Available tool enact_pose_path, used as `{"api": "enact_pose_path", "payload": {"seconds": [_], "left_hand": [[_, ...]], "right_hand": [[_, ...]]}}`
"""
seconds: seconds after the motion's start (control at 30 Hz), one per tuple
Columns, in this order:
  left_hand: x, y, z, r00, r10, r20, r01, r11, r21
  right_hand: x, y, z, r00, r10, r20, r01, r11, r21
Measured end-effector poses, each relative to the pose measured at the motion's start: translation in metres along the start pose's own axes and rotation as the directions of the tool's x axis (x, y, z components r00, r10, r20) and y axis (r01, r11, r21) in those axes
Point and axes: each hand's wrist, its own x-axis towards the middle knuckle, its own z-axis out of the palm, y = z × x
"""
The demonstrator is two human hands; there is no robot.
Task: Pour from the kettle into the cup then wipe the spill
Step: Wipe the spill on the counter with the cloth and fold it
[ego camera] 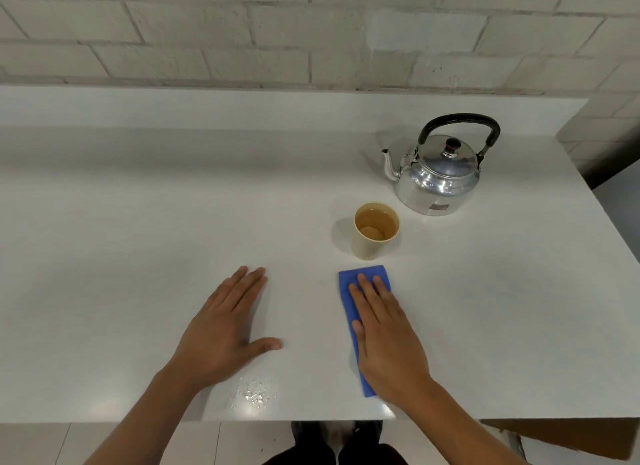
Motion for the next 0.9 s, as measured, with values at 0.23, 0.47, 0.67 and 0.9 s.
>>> {"api": "enact_pose_path", "payload": {"seconds": [0.23, 0.47, 0.67, 0.9], "left_hand": [[0.000, -0.001, 0.003, 1.000, -0.008, 0.007, 0.008, 1.000, 0.005], [-0.001, -0.002, 0.003, 1.000, 0.000, 0.007, 0.000, 1.000, 0.017], [-0.001, -0.001, 0.003, 1.000, -0.008, 0.000, 0.008, 1.000, 0.010], [-0.003, 0.001, 0.002, 0.996, -0.080, -0.037, 0.075, 0.990, -0.123]], "right_hand": [[0.043, -0.056, 0.008, 0.962, -0.274, 0.017, 0.274, 0.961, -0.025], [-0.007, -0.014, 0.008, 0.936, -0.348, 0.046, 0.348, 0.937, 0.010], [0.039, -0.005, -0.005, 0.978, -0.208, 0.003, 0.208, 0.978, -0.008], [0.090, -0.066, 0.007, 0.926, -0.376, 0.045, 0.378, 0.923, -0.072]]}}
